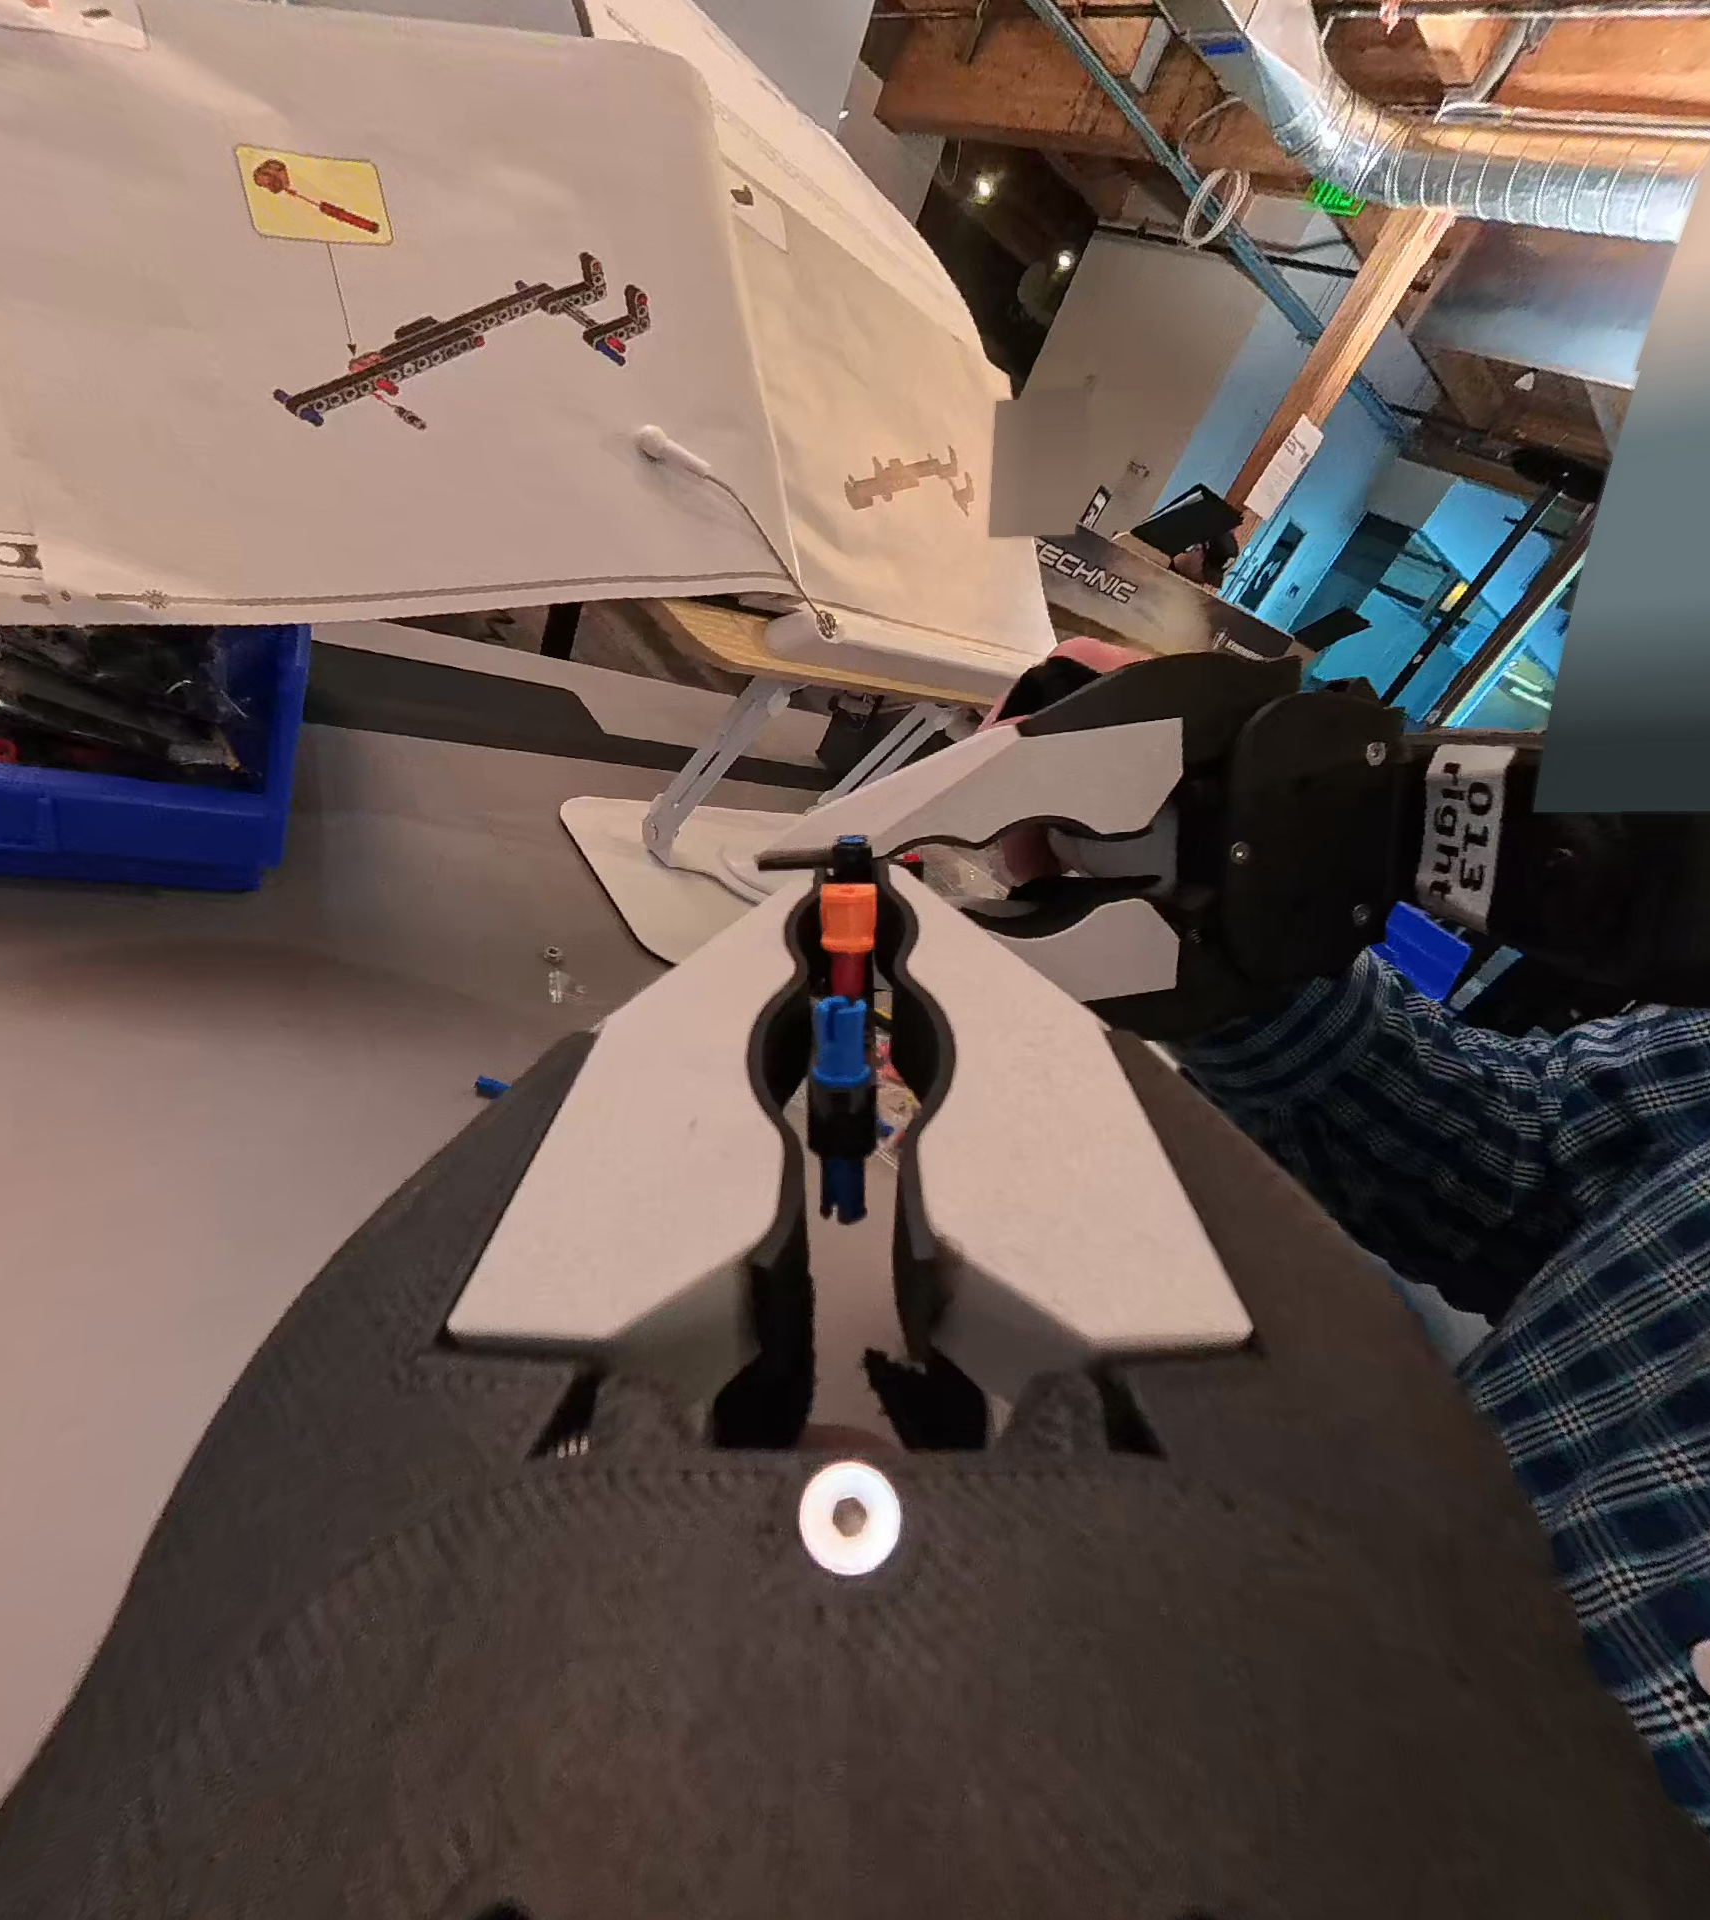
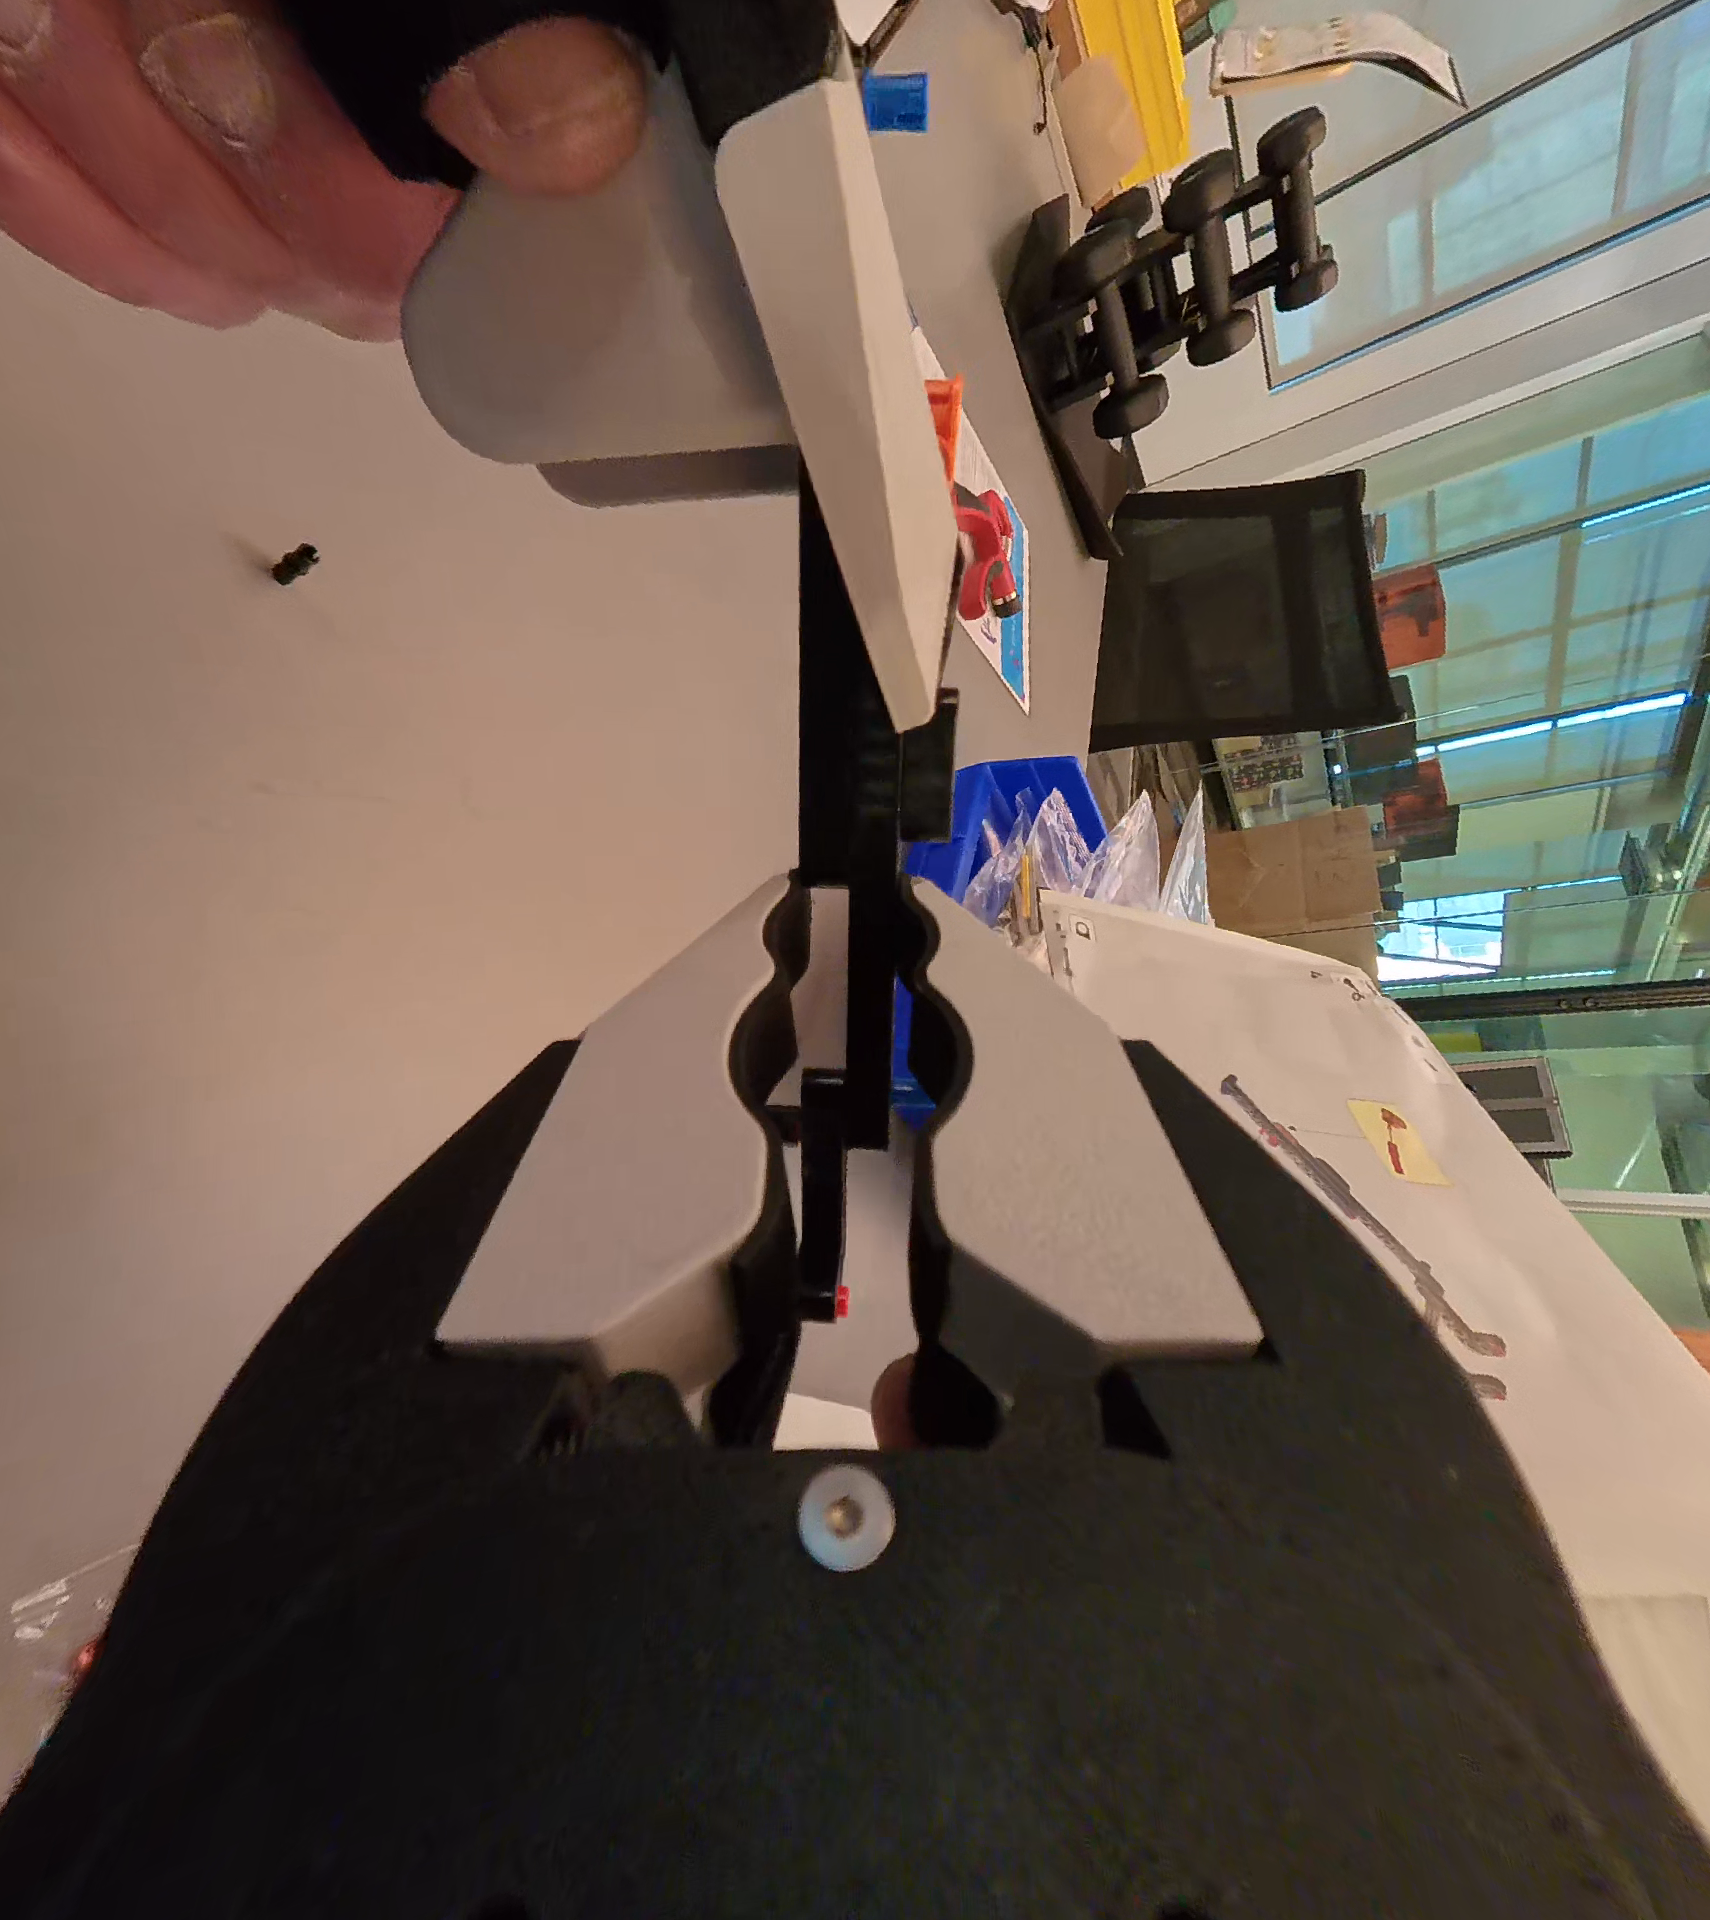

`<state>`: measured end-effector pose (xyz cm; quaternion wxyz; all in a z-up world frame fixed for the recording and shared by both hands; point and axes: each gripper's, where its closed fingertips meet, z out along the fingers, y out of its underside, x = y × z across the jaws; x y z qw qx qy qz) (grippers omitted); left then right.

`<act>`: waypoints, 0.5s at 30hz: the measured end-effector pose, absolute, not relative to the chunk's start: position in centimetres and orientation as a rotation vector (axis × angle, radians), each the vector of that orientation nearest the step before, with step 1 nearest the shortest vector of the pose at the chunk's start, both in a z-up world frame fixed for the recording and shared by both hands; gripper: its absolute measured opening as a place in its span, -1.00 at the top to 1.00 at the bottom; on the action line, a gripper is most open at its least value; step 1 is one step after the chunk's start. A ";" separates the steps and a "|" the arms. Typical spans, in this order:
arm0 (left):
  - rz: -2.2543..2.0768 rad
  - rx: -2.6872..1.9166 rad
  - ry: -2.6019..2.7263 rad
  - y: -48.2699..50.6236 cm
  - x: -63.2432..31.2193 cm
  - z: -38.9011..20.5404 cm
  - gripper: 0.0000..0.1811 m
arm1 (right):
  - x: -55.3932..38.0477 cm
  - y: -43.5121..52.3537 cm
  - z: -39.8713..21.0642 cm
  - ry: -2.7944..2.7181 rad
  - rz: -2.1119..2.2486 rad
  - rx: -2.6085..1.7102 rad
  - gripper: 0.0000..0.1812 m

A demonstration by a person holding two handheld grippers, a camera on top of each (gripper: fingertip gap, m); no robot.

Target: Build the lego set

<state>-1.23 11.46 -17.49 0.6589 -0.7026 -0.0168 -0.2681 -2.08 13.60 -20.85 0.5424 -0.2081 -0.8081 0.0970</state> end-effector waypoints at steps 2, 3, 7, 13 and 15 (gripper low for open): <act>-0.621 -1.582 -0.047 11.4 -1.3 -17.4 0.94 | -2.1 13.6 -20.8 -1.917 0.230 -0.490 0.86; -0.617 -1.574 -0.051 11.4 -1.4 -17.3 0.94 | -2.2 13.7 -20.7 -1.916 0.225 -0.490 0.86; -0.610 -1.559 -0.048 11.2 -1.6 -17.1 0.94 | -2.1 13.9 -20.6 -1.911 0.221 -0.484 0.86; -0.563 -1.542 -0.050 11.3 -1.8 -16.9 0.94 | -2.2 13.8 -20.0 -1.881 0.242 -0.490 0.72; -0.592 -1.531 -0.075 11.3 -1.9 -16.8 0.94 | -2.1 13.8 -19.9 -1.882 0.251 -0.497 0.71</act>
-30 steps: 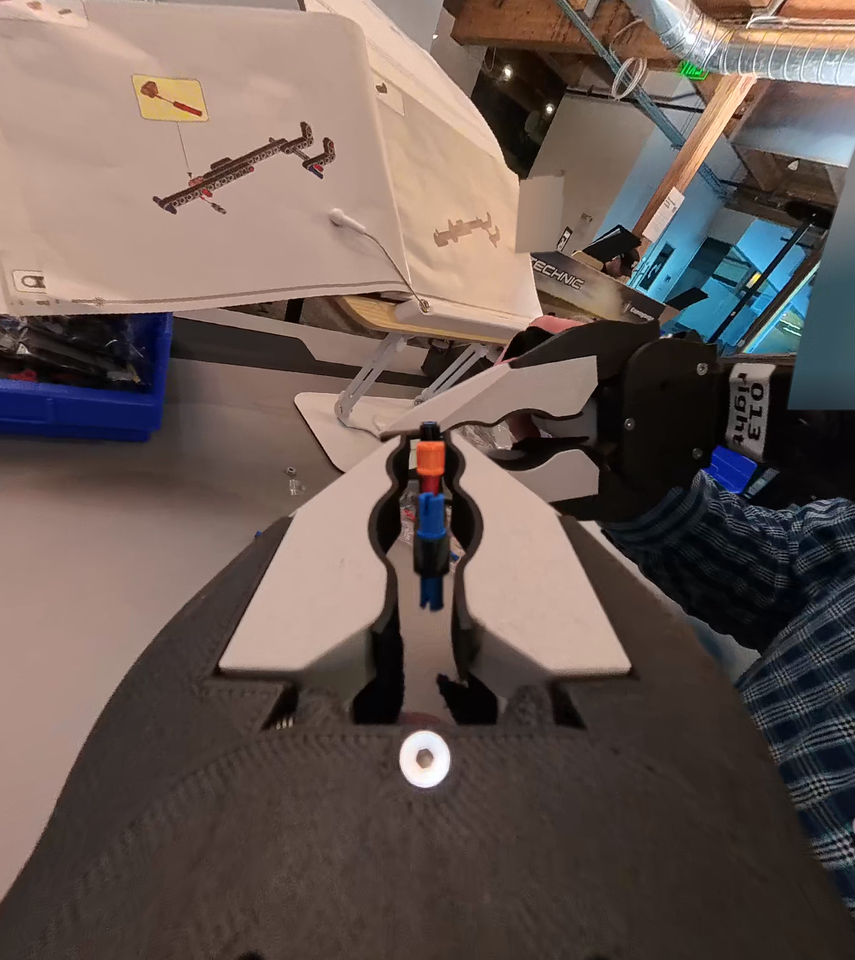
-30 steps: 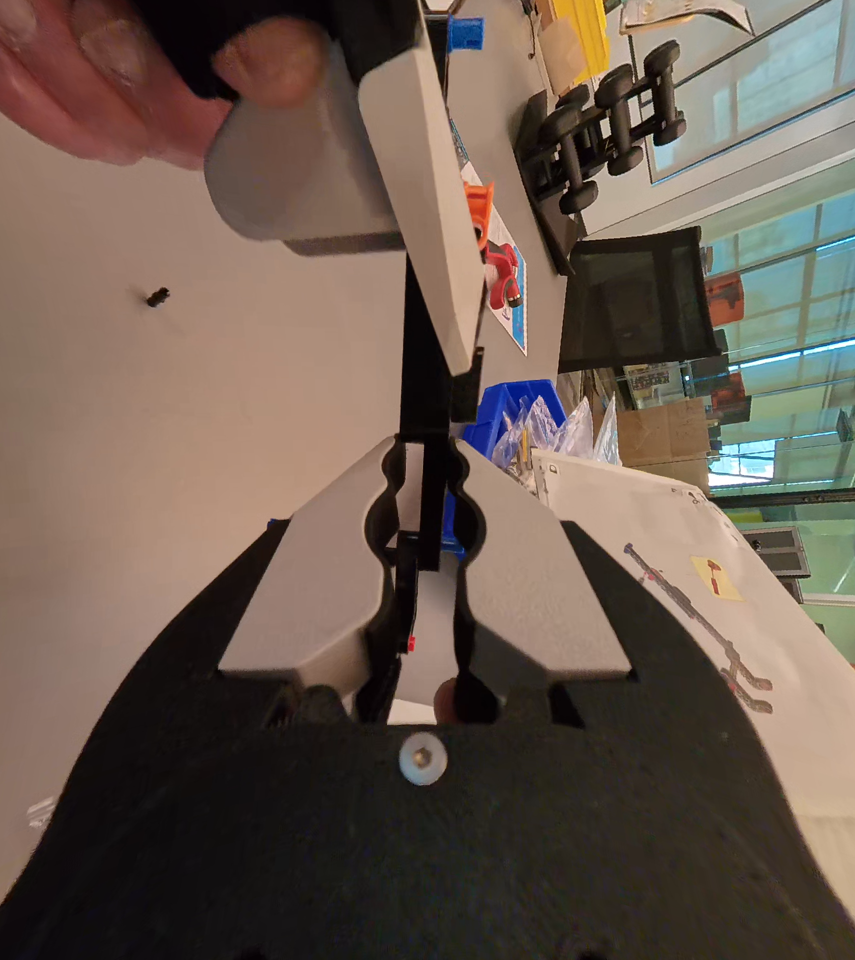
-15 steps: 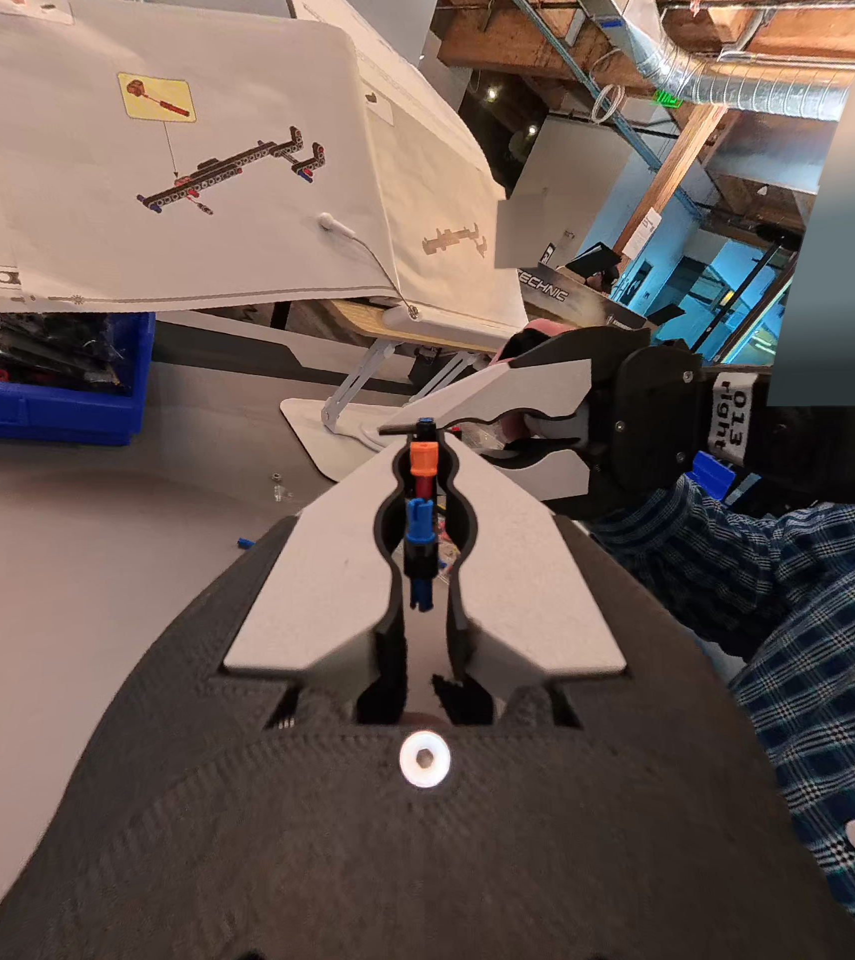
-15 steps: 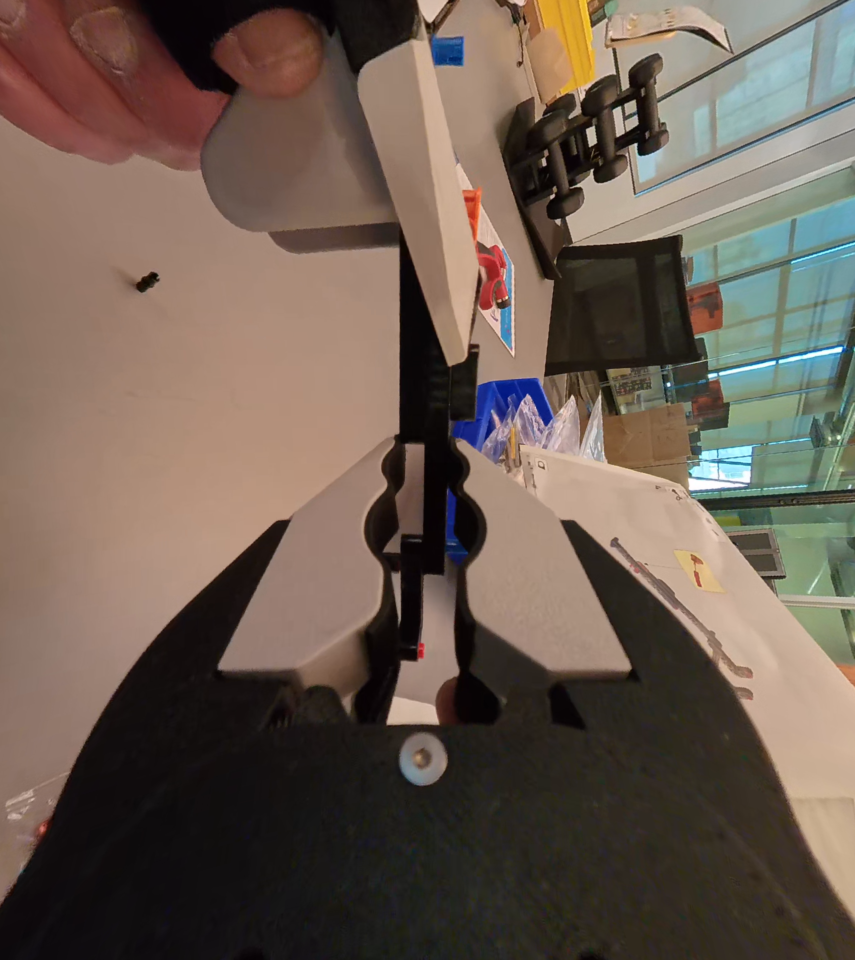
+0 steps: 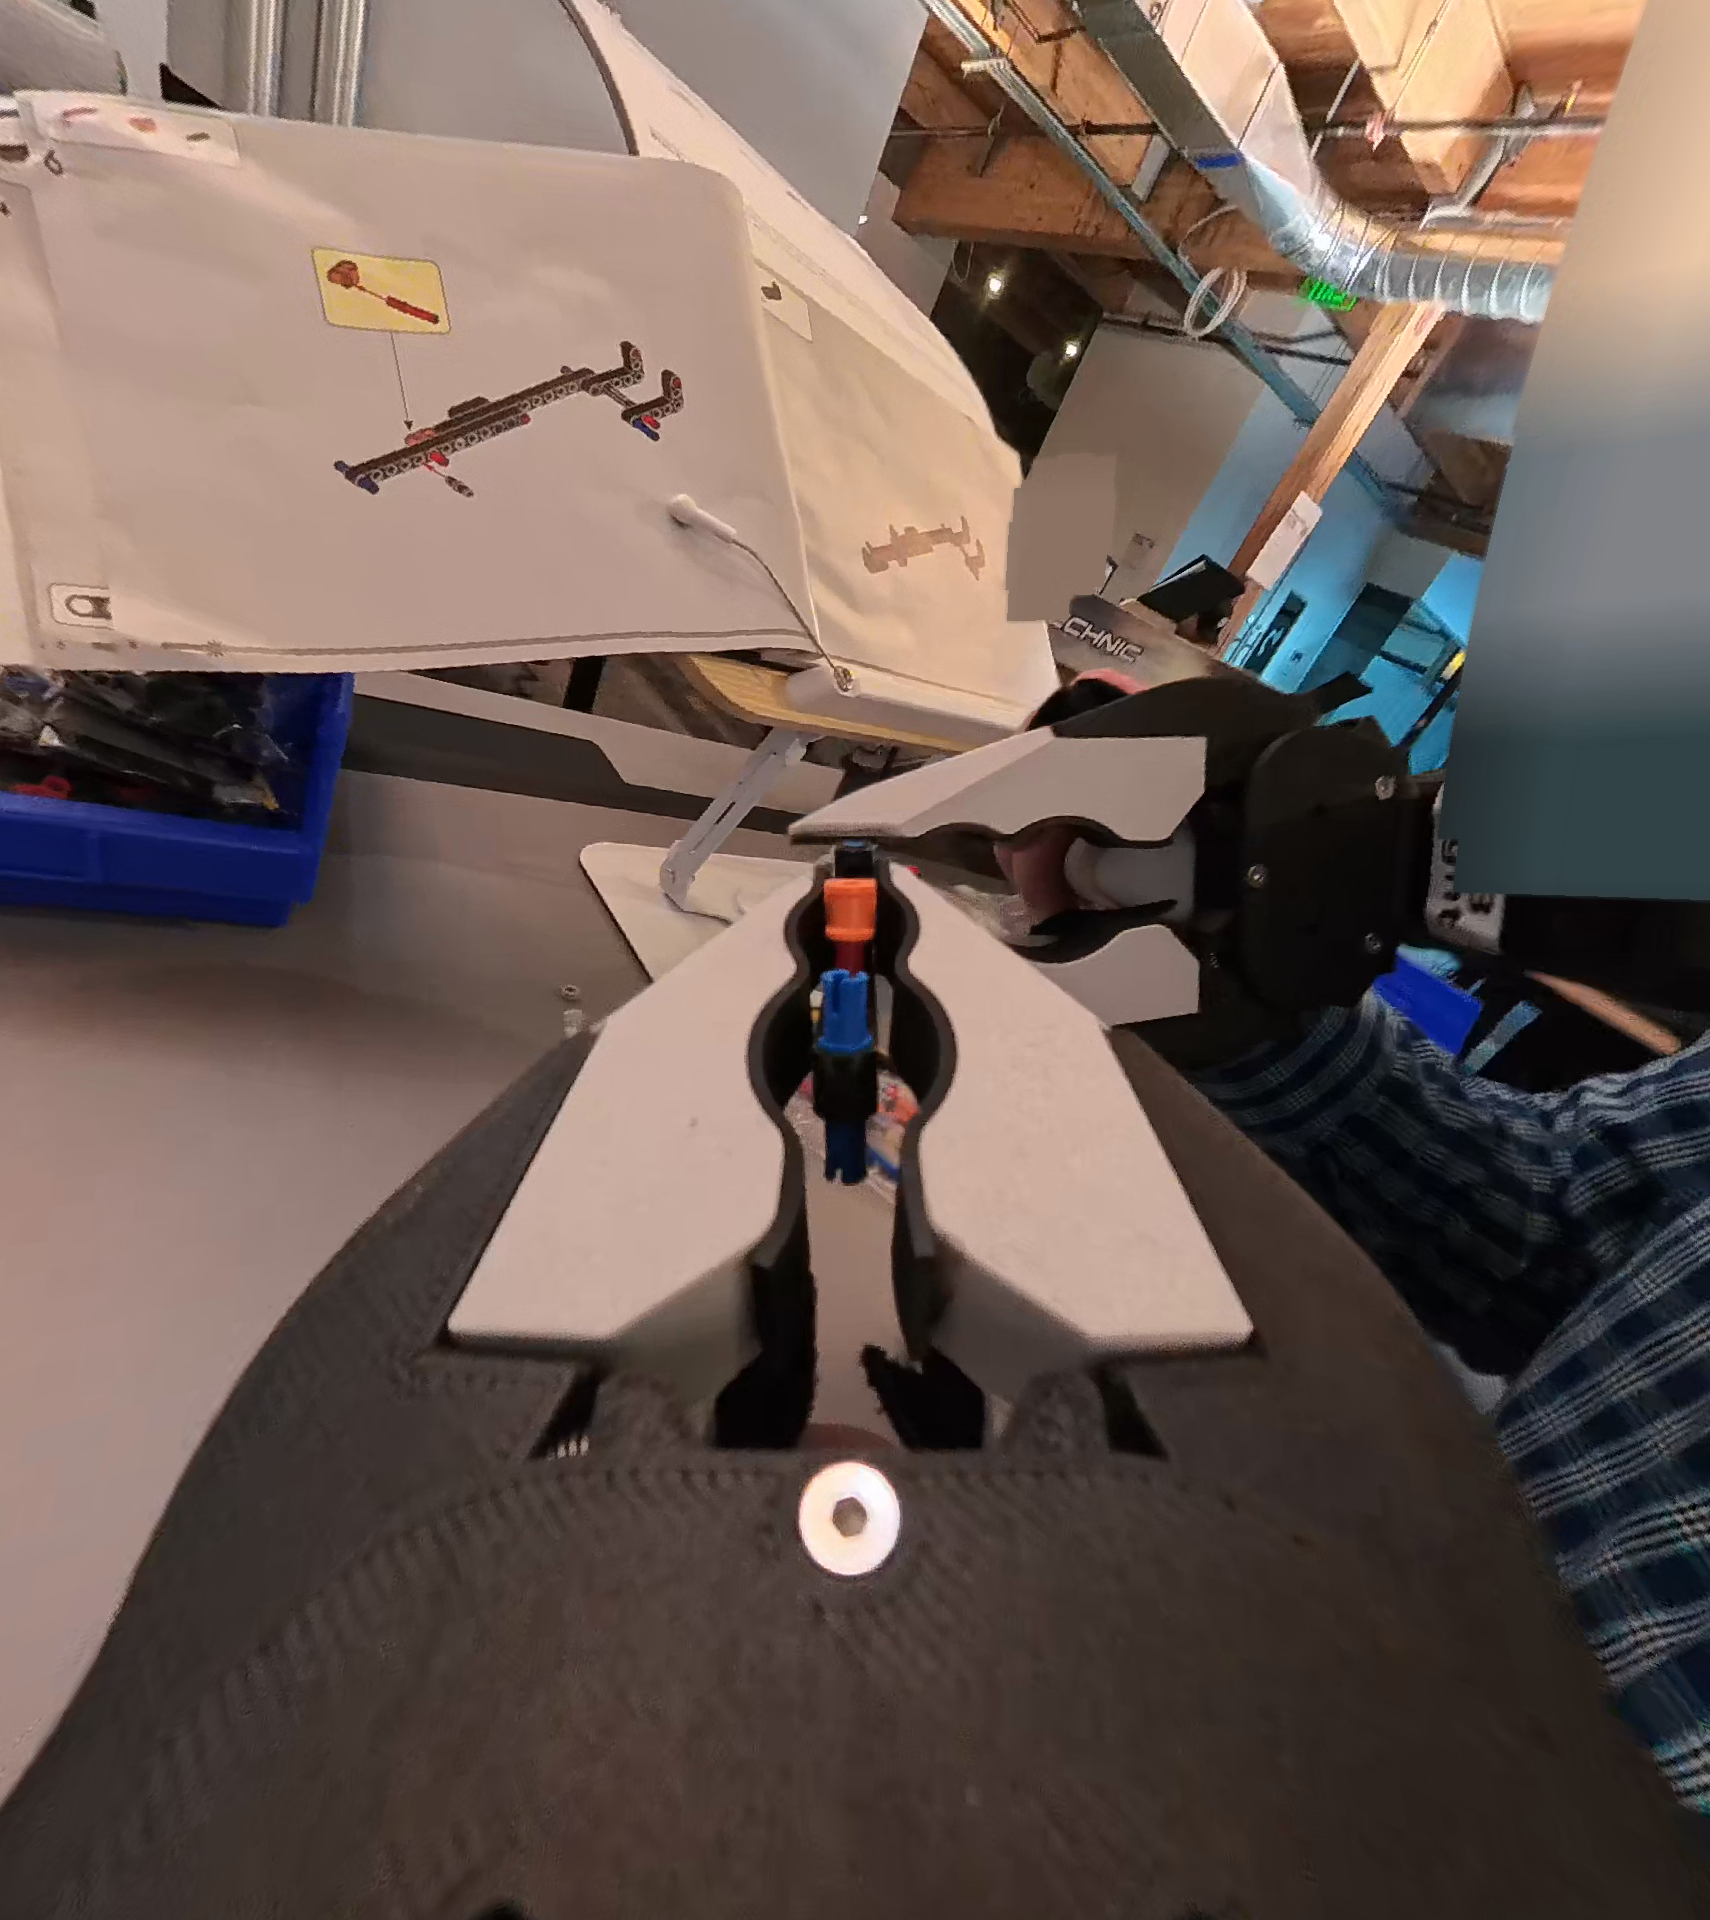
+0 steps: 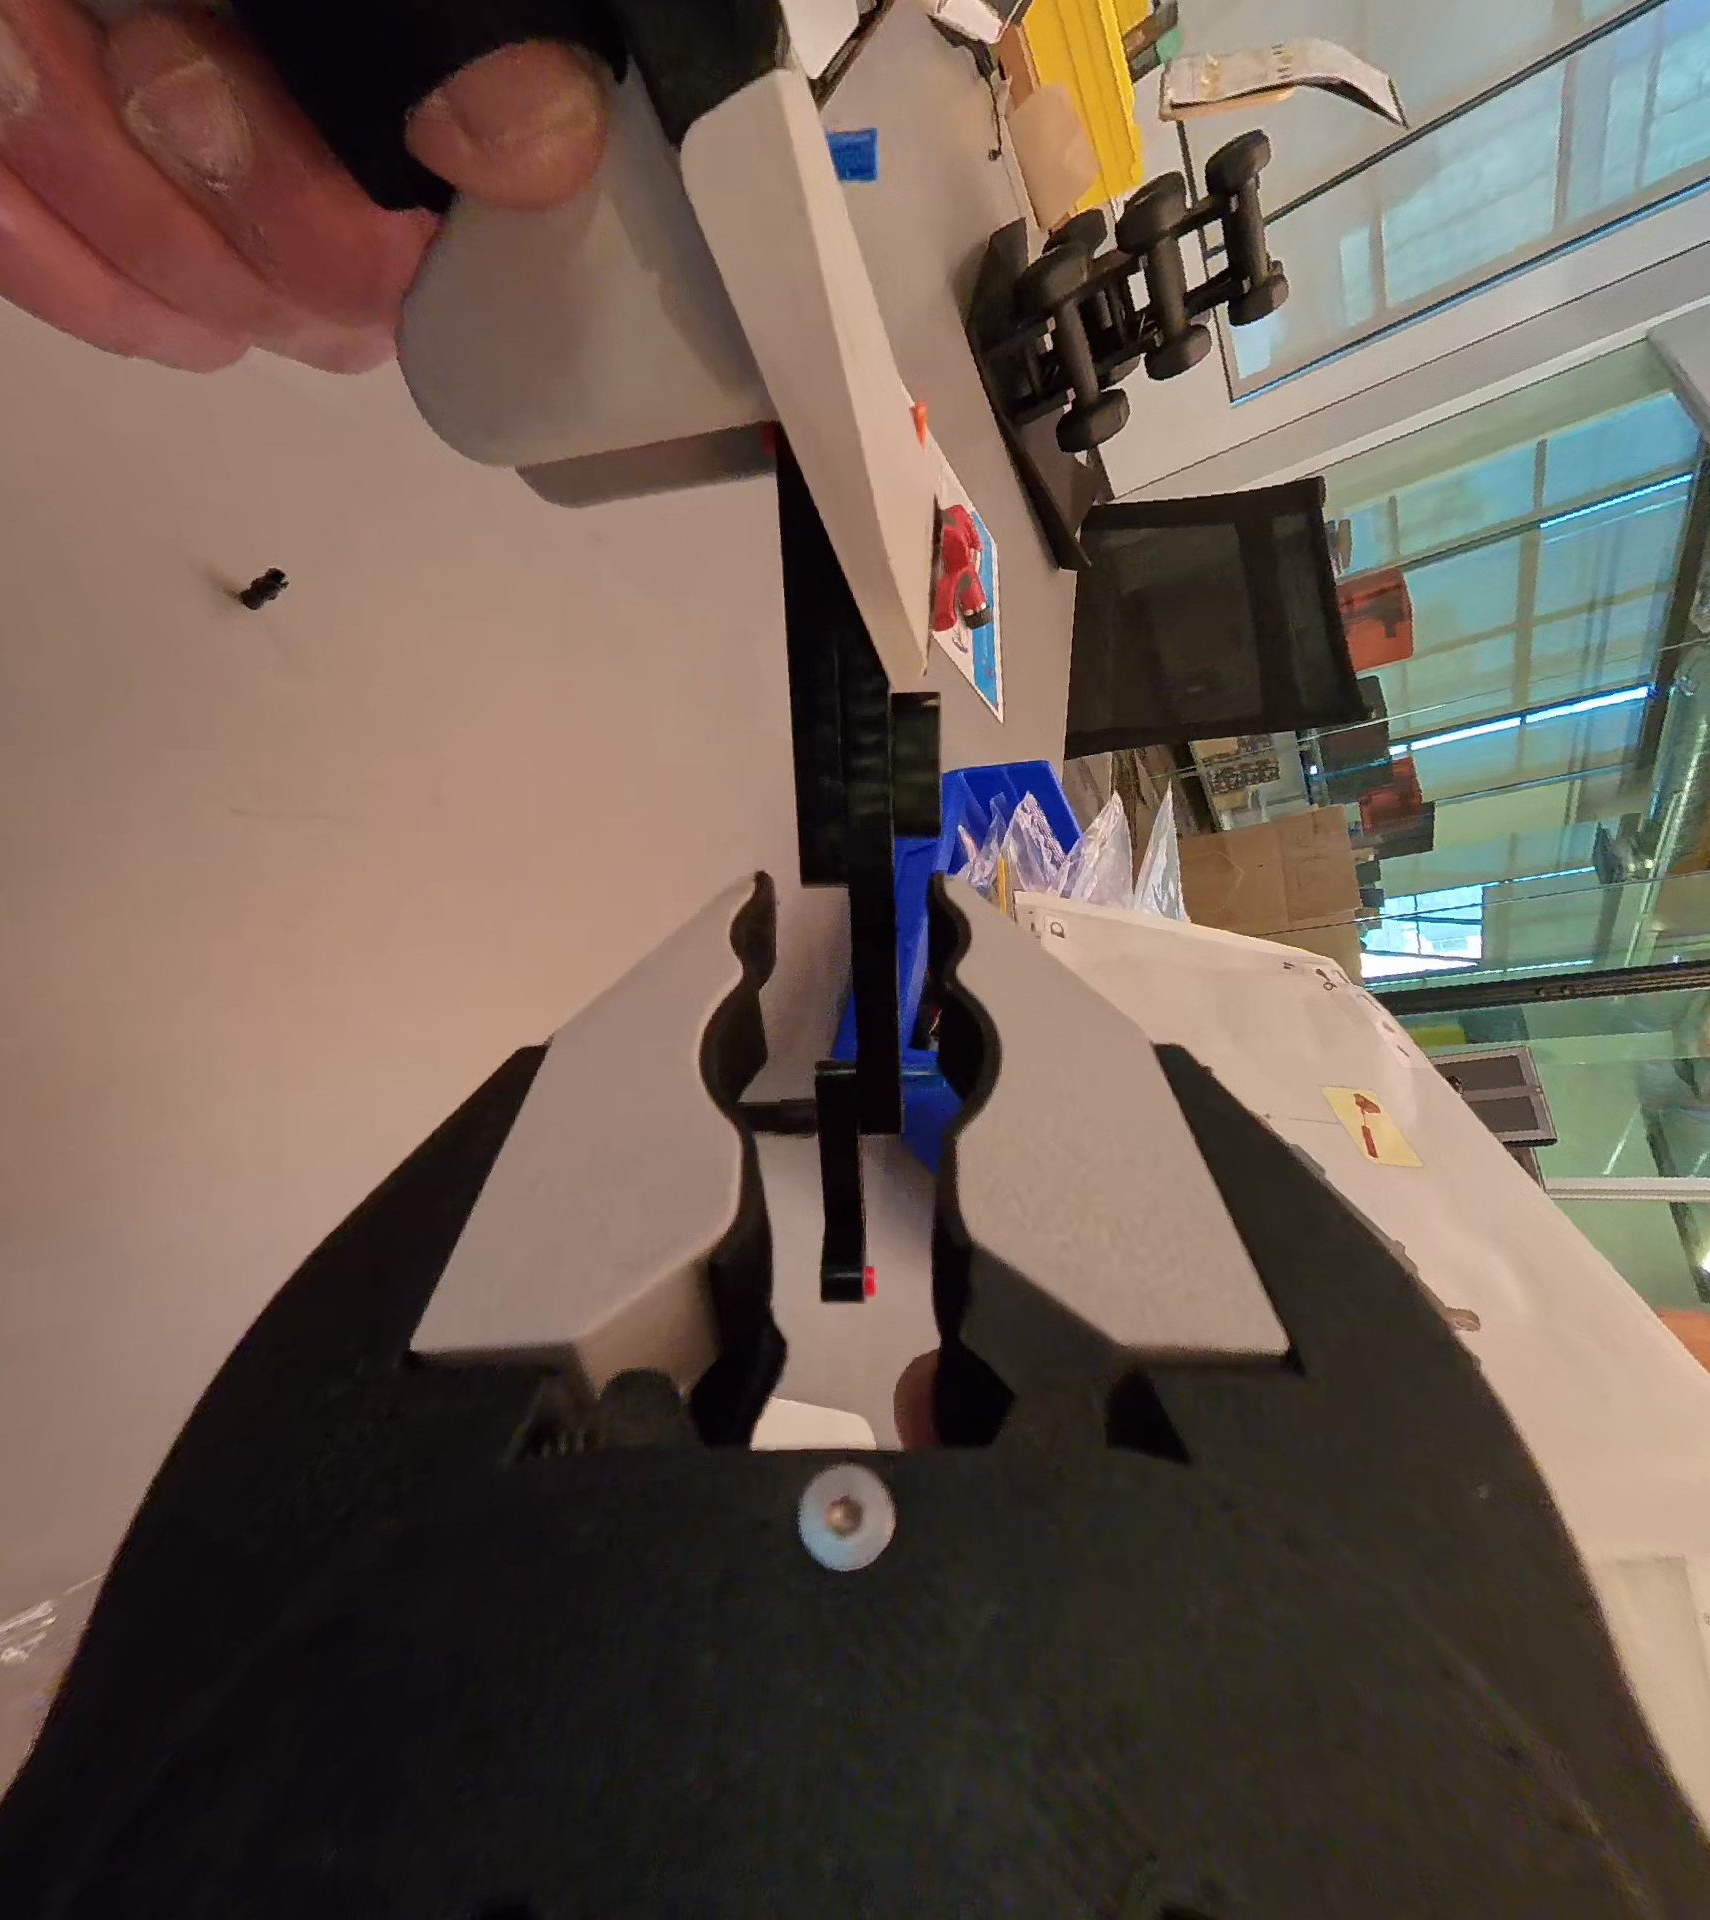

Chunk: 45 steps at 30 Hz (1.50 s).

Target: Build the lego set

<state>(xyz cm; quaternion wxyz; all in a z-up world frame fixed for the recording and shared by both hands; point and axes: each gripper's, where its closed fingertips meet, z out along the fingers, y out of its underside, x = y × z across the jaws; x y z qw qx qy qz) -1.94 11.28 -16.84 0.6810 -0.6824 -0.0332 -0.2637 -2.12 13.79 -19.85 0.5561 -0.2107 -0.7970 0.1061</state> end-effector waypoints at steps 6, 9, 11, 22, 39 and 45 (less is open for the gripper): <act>-0.780 -1.470 -0.209 11.5 -2.4 -17.0 0.94 | -2.3 14.0 -20.0 -1.902 0.281 -0.536 0.85; -0.803 -1.474 -0.214 11.4 -2.4 -17.1 0.94 | -2.2 13.8 -20.2 -1.918 0.280 -0.532 0.86; -0.813 -1.472 -0.213 11.4 -2.4 -17.1 0.93 | -2.2 13.7 -20.3 -1.923 0.295 -0.536 0.87; -0.827 -1.447 -0.242 11.3 -3.0 -16.9 0.94 | -2.2 14.0 -19.8 -1.910 0.335 -0.575 0.85; -0.897 -1.417 -0.297 11.5 -3.0 -17.1 0.94 | -1.9 14.5 -19.6 -1.890 0.321 -0.600 0.95; -0.890 -1.412 -0.295 11.5 -3.1 -17.1 0.94 | -1.8 14.4 -19.4 -1.870 0.325 -0.595 0.94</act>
